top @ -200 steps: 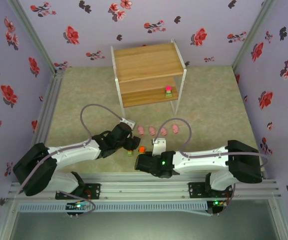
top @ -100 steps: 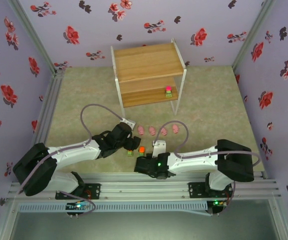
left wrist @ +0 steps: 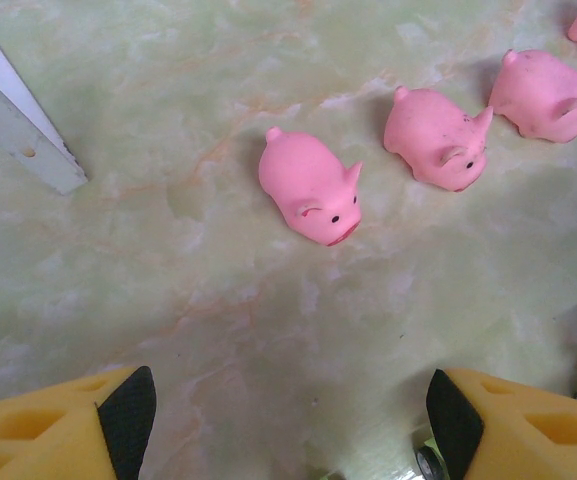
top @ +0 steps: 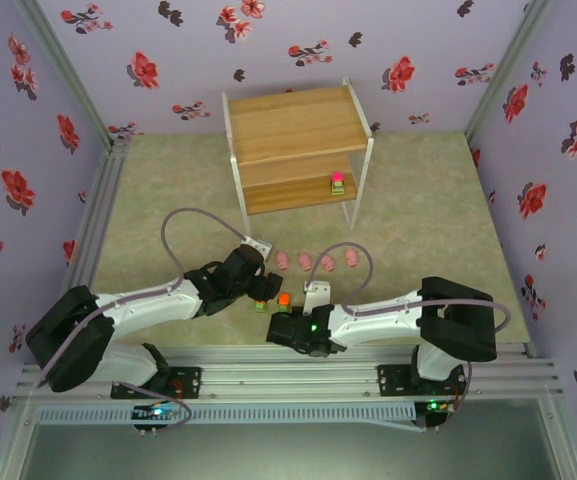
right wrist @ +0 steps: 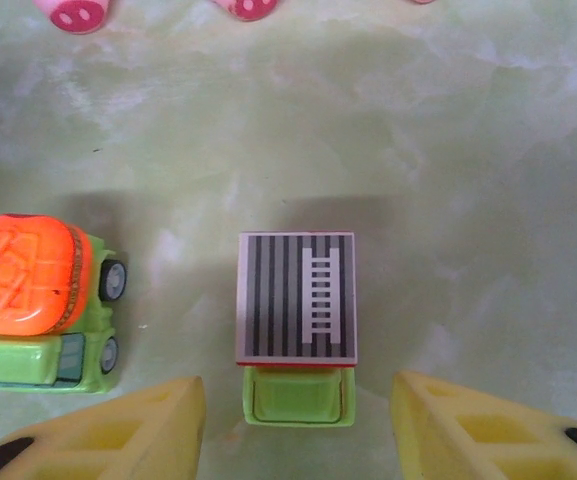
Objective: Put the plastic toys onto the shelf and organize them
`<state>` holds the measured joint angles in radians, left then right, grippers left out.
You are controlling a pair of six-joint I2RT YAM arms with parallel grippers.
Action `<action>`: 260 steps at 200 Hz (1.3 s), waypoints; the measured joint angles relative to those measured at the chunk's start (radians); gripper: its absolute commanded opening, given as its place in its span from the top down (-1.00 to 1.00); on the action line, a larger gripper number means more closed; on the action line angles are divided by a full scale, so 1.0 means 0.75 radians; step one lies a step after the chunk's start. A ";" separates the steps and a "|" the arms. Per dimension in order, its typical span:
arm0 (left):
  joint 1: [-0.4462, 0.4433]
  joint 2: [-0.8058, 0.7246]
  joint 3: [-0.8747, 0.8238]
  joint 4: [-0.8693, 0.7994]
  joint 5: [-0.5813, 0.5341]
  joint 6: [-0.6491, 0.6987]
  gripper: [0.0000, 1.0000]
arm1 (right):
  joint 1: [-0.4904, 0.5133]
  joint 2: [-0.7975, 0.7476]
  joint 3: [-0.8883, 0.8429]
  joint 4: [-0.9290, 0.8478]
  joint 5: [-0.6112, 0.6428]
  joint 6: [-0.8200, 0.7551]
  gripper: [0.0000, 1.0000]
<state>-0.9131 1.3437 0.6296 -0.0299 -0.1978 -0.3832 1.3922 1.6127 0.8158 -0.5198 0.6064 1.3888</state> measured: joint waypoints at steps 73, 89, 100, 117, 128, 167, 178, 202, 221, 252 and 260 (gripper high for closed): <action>0.000 0.000 0.000 0.008 0.008 0.000 -0.52 | -0.021 0.044 0.000 0.044 0.000 -0.001 0.01; 0.000 0.000 0.000 0.011 0.012 0.000 -0.52 | -0.028 0.048 0.000 0.060 0.000 -0.001 0.03; 0.000 0.000 0.000 0.012 0.015 0.000 -0.52 | -0.031 0.052 0.000 0.067 0.000 -0.001 0.04; 0.000 0.000 0.000 0.015 0.020 0.000 -0.52 | -0.036 0.065 0.000 0.071 0.000 -0.001 0.05; 0.000 0.000 0.000 0.015 0.020 0.000 -0.52 | -0.036 0.073 0.000 0.071 0.000 -0.001 0.06; 0.000 0.000 0.000 0.015 0.021 0.000 -0.52 | -0.040 0.079 0.000 0.074 0.000 -0.001 0.11; 0.000 0.000 0.000 0.015 0.021 0.000 -0.52 | -0.042 0.082 0.000 0.075 0.000 -0.001 0.13; 0.000 0.000 0.000 0.015 0.022 0.000 -0.52 | -0.044 0.095 0.000 0.079 0.000 -0.001 0.17; 0.000 0.000 0.000 0.015 0.024 0.000 -0.52 | -0.044 0.102 0.001 0.078 0.002 -0.001 0.18; 0.000 0.000 0.000 0.015 0.024 0.001 -0.52 | -0.044 0.105 0.004 0.073 0.003 -0.002 0.19; 0.000 0.000 0.000 0.015 0.025 0.000 -0.52 | -0.044 0.106 0.004 0.072 0.004 -0.002 0.20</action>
<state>-0.9131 1.3437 0.6296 -0.0185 -0.1791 -0.3832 1.3594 1.6920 0.8188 -0.4656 0.6090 1.3876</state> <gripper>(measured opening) 0.760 0.404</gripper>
